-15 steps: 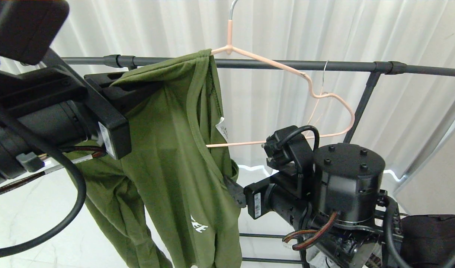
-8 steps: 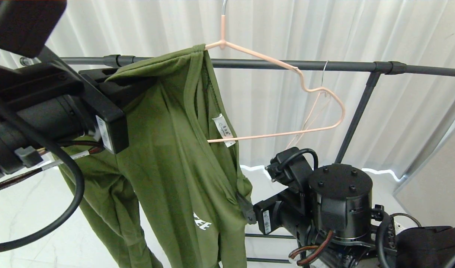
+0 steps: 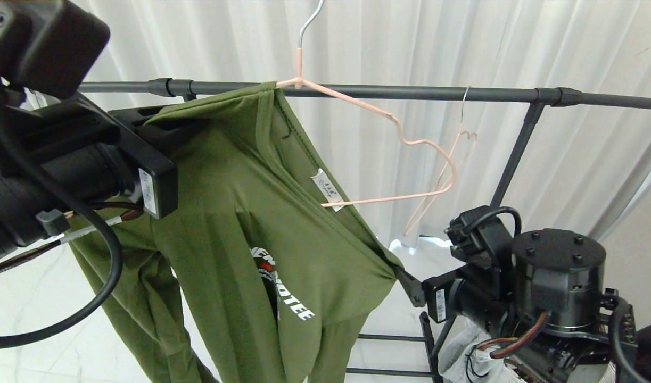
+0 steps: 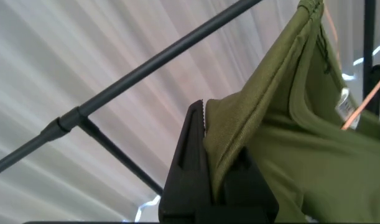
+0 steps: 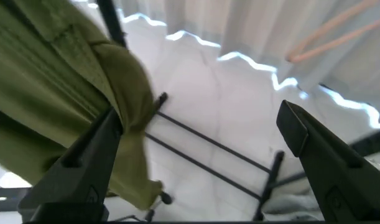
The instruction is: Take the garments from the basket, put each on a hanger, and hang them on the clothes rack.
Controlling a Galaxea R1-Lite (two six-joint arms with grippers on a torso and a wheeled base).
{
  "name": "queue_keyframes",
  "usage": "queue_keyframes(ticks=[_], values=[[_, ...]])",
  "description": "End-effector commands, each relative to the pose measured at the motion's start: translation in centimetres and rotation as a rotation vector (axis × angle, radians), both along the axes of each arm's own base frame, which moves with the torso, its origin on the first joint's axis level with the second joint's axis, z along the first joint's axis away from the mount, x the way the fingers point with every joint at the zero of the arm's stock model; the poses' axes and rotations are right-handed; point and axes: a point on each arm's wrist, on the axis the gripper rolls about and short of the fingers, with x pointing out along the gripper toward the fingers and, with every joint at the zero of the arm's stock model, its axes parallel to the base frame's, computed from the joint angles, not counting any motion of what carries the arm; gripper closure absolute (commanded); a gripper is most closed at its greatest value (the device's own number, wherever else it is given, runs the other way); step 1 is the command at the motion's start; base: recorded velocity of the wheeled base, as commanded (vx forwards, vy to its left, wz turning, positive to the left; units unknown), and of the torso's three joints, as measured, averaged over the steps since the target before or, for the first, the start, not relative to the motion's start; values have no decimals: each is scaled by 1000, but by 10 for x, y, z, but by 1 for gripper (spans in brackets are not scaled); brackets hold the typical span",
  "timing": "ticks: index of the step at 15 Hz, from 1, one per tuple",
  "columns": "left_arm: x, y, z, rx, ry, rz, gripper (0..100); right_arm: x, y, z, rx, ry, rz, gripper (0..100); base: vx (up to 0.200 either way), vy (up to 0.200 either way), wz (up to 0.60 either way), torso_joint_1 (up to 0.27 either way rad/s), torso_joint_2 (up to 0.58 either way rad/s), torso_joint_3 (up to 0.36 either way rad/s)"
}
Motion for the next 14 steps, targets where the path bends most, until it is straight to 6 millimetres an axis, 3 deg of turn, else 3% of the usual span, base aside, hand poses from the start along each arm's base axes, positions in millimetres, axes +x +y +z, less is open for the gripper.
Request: queue_keyframes(ticks=[1,6,10,14], values=[[-1,2,-3,5,6,8,100,3,-25,11,19,-30,-67,0,0,0,0,0,0,0],[-3,11,-22,111,18,41,100,11,-69,31,11,-88,-197,0,0,0,0,0,0,0],[0,16,-31,153,35,77,100,-1,-87,47,25,-95,-137,0,0,0,0,0,0,0],[2,17,-38,170,54,87,100,-8,-91,60,41,-142,-108,0,0,0,0,0,0,0]])
